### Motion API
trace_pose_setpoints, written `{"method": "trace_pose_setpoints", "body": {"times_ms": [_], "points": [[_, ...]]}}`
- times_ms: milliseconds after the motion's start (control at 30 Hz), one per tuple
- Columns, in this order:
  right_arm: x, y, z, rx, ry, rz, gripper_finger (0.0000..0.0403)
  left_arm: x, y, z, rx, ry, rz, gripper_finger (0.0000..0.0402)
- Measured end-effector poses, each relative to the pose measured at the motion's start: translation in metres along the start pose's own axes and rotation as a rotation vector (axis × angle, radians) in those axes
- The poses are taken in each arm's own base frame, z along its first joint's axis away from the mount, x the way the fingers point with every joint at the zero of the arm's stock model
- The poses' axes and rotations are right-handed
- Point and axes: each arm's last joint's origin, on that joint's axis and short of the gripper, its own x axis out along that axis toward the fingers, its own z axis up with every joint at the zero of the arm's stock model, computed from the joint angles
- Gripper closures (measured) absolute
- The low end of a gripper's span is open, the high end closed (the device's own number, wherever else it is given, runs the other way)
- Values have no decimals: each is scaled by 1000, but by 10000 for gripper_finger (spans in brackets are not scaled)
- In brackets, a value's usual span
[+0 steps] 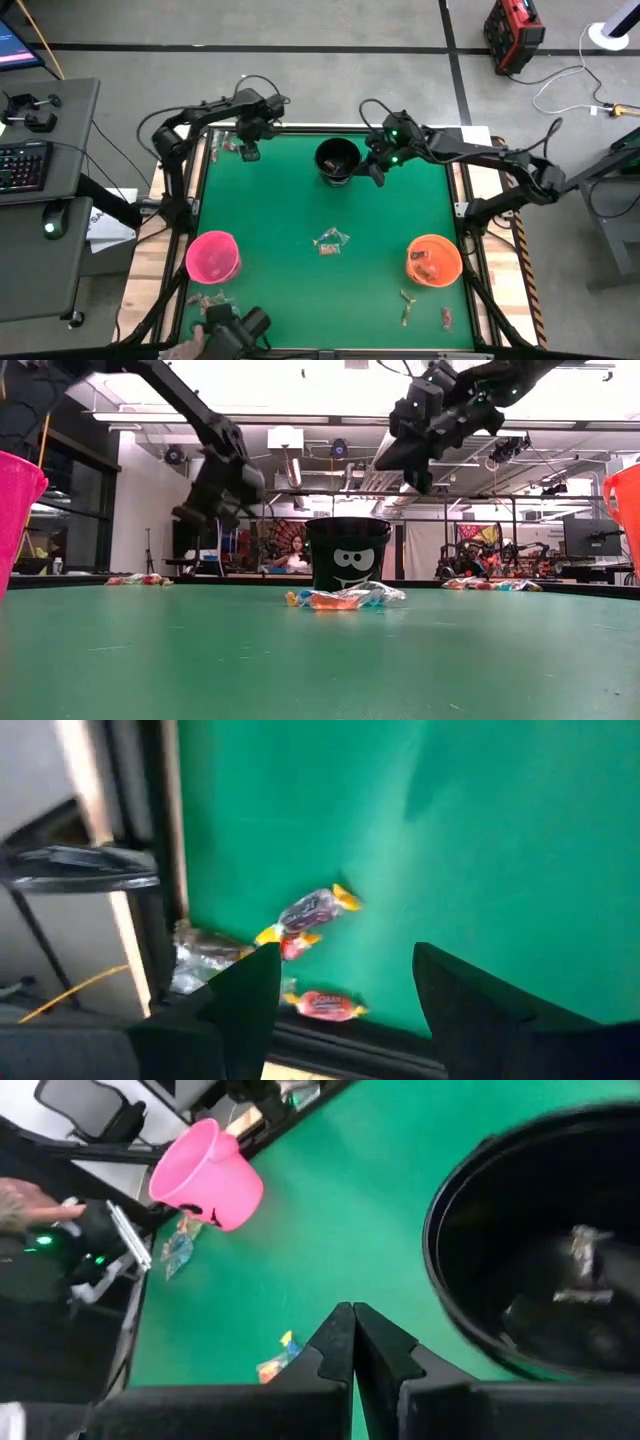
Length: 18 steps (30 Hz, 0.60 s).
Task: Sort candy by brand, put in halloween buckets
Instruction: Put the purple candy into the pink bin
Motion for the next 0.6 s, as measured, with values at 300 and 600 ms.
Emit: {"method": "trace_pose_setpoints", "body": {"times_ms": [300,600], "points": [[3,-3,1,40,-6,-8,403,41,15,7,71,161,6,188],[3,-2,5,82,-49,-17,403,66,25,11,84,159,-61,188]]}}
